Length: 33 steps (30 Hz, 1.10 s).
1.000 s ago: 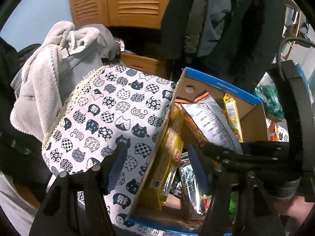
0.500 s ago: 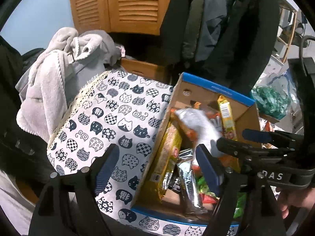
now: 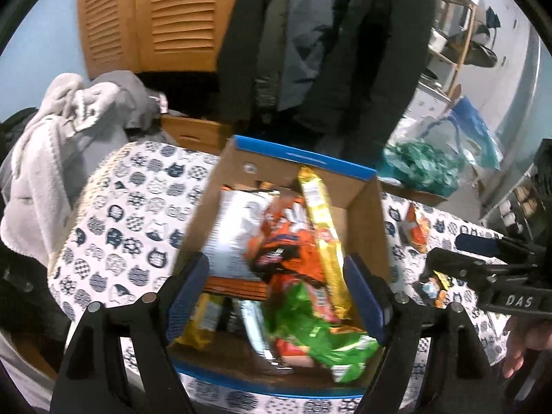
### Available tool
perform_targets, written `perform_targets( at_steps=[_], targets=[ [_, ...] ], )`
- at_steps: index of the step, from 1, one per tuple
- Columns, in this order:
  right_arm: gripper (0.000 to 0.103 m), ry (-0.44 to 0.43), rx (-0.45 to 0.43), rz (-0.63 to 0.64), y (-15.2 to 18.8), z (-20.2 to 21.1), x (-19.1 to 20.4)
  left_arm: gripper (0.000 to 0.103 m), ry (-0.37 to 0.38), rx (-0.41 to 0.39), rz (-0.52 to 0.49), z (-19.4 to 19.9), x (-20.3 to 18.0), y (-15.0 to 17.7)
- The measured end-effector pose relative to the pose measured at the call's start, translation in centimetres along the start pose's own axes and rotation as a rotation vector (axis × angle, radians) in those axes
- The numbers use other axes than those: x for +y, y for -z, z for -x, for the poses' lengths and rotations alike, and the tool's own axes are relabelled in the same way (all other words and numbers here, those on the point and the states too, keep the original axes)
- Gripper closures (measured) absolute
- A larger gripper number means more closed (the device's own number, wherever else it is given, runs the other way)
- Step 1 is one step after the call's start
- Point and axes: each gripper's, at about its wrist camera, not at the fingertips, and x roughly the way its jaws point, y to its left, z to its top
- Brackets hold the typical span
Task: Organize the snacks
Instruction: 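Move both grippers back toward the last two snack bags on the table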
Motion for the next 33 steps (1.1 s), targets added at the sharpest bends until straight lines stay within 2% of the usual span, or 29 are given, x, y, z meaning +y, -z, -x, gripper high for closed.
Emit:
perform_targets(
  at_steps=[3,10,19,25,33],
  targets=[
    [0.024,0.022,-0.016,-0.040,1.1,1.3,-2.7,0.022,0.036,0.012,-0.030,-0.3,-2.0,0.1],
    [0.023,0.070,-0.022,-0.145,3.9,2.7,-8.5,0.022,0.071,0.056,-0.113,-2.0,-7.2,0.8],
    [0.023,0.129,0.035,-0.255,7.1,0.6,-15.1,0.022,0.086,0.140,-0.200,-5.9,-13.1,1.9],
    [0.023,0.132,0.053,-0.309,8.3,-0.1,-17.7,0.022,0.094,0.166,-0.249,-7.7,-16.2,2.2],
    [0.023,0.150,0.077,-0.343,8.4,-1.8,-19.3,0.022,0.090,0.212,-0.272,-10.3,-18.2,2.7]
  ],
)
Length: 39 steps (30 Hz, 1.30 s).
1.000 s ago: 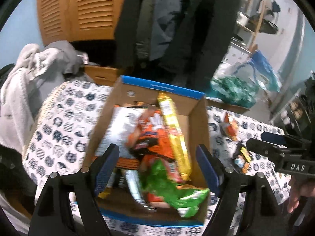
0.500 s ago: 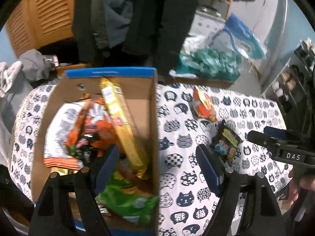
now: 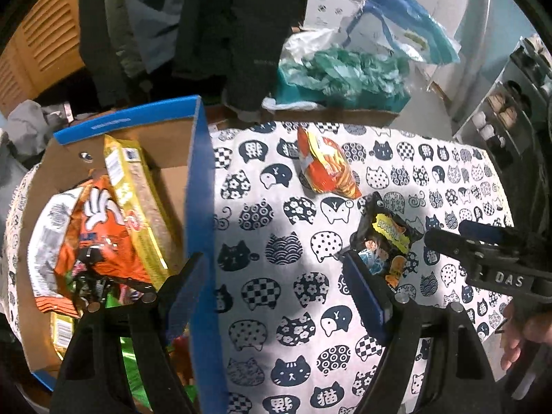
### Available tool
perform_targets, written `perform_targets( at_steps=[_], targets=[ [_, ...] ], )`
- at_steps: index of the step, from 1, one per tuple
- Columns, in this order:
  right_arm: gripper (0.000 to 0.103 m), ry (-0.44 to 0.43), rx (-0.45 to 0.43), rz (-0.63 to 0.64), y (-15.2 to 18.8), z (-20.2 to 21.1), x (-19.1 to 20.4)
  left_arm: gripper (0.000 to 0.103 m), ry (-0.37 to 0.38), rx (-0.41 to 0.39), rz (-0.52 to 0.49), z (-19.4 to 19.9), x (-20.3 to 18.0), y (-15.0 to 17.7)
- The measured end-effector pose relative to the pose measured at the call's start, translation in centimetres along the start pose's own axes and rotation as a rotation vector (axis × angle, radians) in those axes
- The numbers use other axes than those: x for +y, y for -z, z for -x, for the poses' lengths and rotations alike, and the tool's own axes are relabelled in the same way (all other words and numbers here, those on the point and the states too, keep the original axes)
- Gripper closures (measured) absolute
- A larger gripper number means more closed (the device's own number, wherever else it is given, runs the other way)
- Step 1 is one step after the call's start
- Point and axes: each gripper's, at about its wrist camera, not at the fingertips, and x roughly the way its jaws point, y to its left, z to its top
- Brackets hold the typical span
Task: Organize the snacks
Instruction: 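Move both grippers back toward the last two snack bags on the table, then grasp the black-and-yellow snack bag with the right gripper while the left gripper grasps the orange stick-snack bag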
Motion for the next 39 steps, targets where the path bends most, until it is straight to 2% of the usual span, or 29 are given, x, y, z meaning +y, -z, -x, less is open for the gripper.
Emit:
perform_targets(
  at_steps=[8,13,19,26,31,37,39],
  targets=[
    [0.023,0.062,0.058,0.022,-1.8,-5.2,1.5,0.022,0.000,0.049,0.004,-2.3,-0.2,0.3],
    [0.023,0.100,0.101,0.046,-1.8,-7.7,2.2,0.022,-0.014,0.041,-0.020,-2.5,-0.5,0.4],
    [0.023,0.130,0.114,0.082,-0.1,-7.5,2.0,0.022,0.005,0.054,-0.017,-2.8,-0.6,0.4],
    [0.023,0.151,0.126,0.074,3.4,-5.4,-1.3,0.022,0.031,0.064,-0.014,-2.8,-1.7,0.6],
    [0.023,0.140,0.100,-0.027,5.3,-3.0,-5.1,0.022,0.047,0.083,-0.038,-3.2,-3.2,1.1],
    [0.023,-0.004,0.080,-0.240,6.9,-2.3,-8.9,0.022,0.051,0.110,-0.057,-4.2,-4.7,1.3],
    [0.023,-0.017,0.088,-0.260,7.0,-2.3,-9.2,0.022,0.043,0.109,-0.053,-4.5,-4.7,1.3]
  ],
)
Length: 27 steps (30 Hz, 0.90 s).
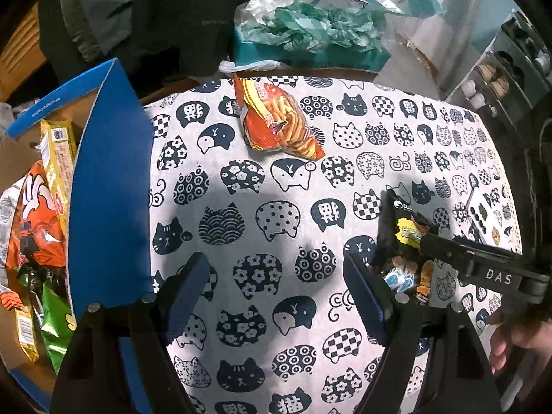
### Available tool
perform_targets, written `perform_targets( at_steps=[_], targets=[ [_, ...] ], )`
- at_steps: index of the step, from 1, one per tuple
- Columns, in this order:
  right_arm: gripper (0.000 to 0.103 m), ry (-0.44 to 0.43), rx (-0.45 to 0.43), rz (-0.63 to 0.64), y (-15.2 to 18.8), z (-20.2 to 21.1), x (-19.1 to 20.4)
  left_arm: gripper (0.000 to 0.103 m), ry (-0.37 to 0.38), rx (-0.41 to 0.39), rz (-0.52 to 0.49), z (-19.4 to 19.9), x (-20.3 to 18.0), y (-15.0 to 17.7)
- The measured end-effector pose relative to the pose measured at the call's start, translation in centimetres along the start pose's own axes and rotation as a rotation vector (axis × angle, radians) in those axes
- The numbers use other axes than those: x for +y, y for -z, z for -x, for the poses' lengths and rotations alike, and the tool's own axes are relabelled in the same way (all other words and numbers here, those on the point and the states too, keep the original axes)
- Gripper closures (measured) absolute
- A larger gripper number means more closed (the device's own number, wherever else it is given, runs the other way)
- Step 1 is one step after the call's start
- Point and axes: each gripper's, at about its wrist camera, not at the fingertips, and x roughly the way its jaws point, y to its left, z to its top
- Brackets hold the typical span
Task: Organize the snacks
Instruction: 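Grasp the black-and-yellow snack bag with the right gripper while the left gripper grasps the orange stick-snack bag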
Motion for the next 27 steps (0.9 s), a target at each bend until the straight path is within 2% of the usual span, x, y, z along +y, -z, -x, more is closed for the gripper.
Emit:
perform_targets(
  at_steps=[8,17,21,27],
  targets=[
    [0.023,0.020,0.031,0.032,0.5,-2.0,0.9,0.022,-0.042,-0.006,0.008,-1.2,0.6,0.0],
    [0.022,0.119,0.031,0.149,1.0,-3.8,3.3,0.022,-0.009,-0.012,0.071,-1.5,1.6,-0.8],
    [0.039,0.122,0.010,0.203,0.2,-4.5,5.1,0.022,0.014,-0.021,0.082,-1.4,1.4,-2.1],
    [0.041,0.125,-0.031,0.273,-4.1,-2.8,6.0,0.018,0.020,-0.034,0.130,-1.6,1.9,-5.0]
  ],
)
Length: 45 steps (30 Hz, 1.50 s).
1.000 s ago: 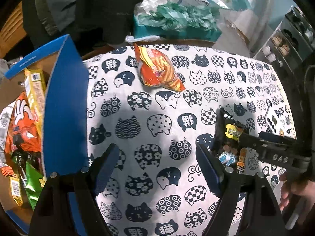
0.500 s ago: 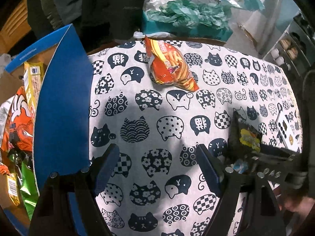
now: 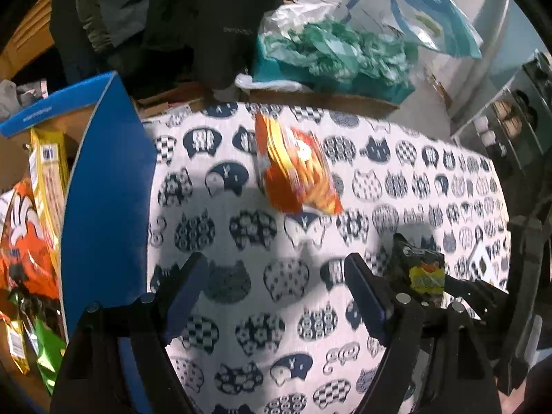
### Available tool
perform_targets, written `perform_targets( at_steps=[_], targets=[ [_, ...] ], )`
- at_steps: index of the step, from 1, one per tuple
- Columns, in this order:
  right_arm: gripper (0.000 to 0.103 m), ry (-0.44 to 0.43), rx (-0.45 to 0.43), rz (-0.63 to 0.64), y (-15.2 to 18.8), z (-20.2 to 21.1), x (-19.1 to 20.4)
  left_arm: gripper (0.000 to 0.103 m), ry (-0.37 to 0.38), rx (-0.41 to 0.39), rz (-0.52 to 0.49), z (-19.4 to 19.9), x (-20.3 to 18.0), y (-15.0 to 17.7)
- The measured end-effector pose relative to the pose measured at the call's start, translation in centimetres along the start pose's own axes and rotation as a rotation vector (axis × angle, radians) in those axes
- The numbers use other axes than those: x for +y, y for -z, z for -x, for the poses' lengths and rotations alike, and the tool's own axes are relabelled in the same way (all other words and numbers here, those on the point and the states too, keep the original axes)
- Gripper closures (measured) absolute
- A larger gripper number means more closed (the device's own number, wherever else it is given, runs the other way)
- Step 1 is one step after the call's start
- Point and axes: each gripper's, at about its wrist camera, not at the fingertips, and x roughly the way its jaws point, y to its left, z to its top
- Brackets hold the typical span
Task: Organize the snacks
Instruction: 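Grasp the black-and-yellow snack bag with the right gripper while the left gripper grasps the orange stick-snack bag, then carry the orange bag and black-and-yellow bag over the box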
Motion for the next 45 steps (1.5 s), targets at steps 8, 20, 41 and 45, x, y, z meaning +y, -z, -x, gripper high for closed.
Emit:
perform_targets(
  at_steps=[8,20,41,45],
  targets=[
    [0.041,0.071,-0.075,0.109,-5.3,1.9,-0.8,0.016,0.029,-0.001,0.087,-1.9,0.4,-3.8],
    [0.041,0.052,-0.094,0.119,-8.5,0.5,-1.5,0.016,-0.005,0.041,0.048,-6.1,-1.5,-6.1],
    [0.041,0.059,-0.109,0.122,-7.9,2.4,-0.7,0.058,-0.062,-0.058,-0.099,-4.0,-2.8,-4.1],
    [0.041,0.063,-0.132,0.129,-7.3,3.9,-0.2,0.058,-0.099,-0.100,-0.131,-1.6,-3.1,-3.2]
  ],
)
